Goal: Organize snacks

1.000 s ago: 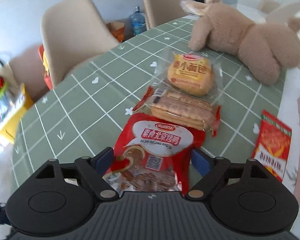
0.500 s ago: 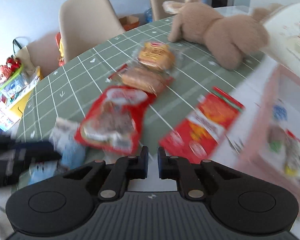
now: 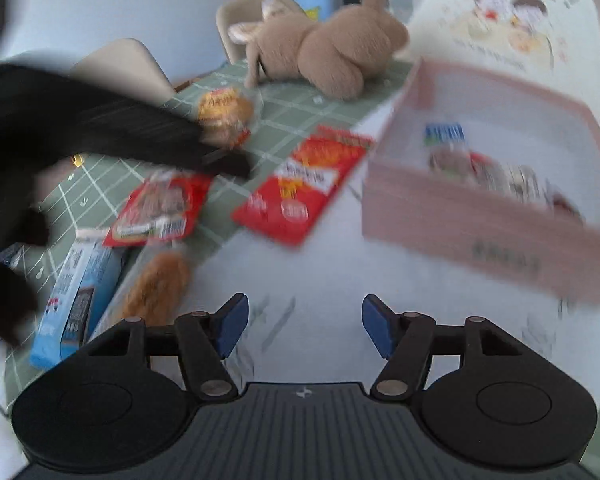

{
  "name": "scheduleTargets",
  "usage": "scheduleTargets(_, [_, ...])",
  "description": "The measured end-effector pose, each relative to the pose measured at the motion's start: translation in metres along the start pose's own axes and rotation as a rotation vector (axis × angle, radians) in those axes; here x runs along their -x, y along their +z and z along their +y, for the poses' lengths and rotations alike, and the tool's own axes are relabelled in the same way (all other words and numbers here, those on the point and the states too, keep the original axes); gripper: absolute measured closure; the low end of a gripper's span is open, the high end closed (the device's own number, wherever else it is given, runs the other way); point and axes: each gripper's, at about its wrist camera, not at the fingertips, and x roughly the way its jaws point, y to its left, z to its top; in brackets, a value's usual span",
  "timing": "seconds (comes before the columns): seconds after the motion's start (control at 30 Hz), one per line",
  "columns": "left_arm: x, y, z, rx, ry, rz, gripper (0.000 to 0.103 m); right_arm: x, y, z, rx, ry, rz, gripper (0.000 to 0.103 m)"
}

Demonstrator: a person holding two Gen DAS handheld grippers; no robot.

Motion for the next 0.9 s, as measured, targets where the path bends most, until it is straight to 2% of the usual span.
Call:
scheduleTargets(0.1, [-0.021,0.009,0.003,0.029,0.055,-0.029,0.072,0.011,-0.02,-0.007,0.004,-0.036,0.007,0.039])
scheduleTargets(0.17, [-0.035,0.014,0.003,0.016,0.083,-0.001,0.072,0.019,-0.03,-0.014,0.009,-0.074,0.004,0.039])
scheduleTargets(0.3, [-0.037,0.014,-0.001,-0.03,0.063,0.013,0.076,0.031,-0.041,-0.033,-0.048,-0.108,-0.006,0.039])
scheduleTargets(0.4, [-0.028,0.0,-0.013,-0.084,0.027,0.028,0.076,0.035,-0.045,-0.044,-0.076,-0.121,-0.02,0.039])
scheduleTargets(0.53, [-0.008,-0.03,-0.02,-0.1,-0.016,0.034,0.076,0.037,-0.044,-0.046,-0.075,-0.102,-0.031,0.039])
scheduleTargets(0.63, [0.008,-0.047,-0.011,-0.03,-0.078,0.077,0.078,0.038,-0.04,-0.041,-0.049,-0.073,-0.052,0.039])
scheduleTargets(0.7, [0.029,-0.058,0.001,0.035,-0.098,0.055,0.078,0.036,-0.033,-0.034,-0.009,-0.055,-0.066,0.038])
scheduleTargets(0.8, [0.069,-0.073,0.019,0.067,-0.023,-0.007,0.078,0.027,-0.016,-0.018,0.045,-0.047,-0.114,0.033])
scheduleTargets(0.9, [0.095,-0.085,0.036,0.107,0.027,-0.017,0.078,0.004,0.005,-0.006,0.044,-0.011,-0.134,0.031])
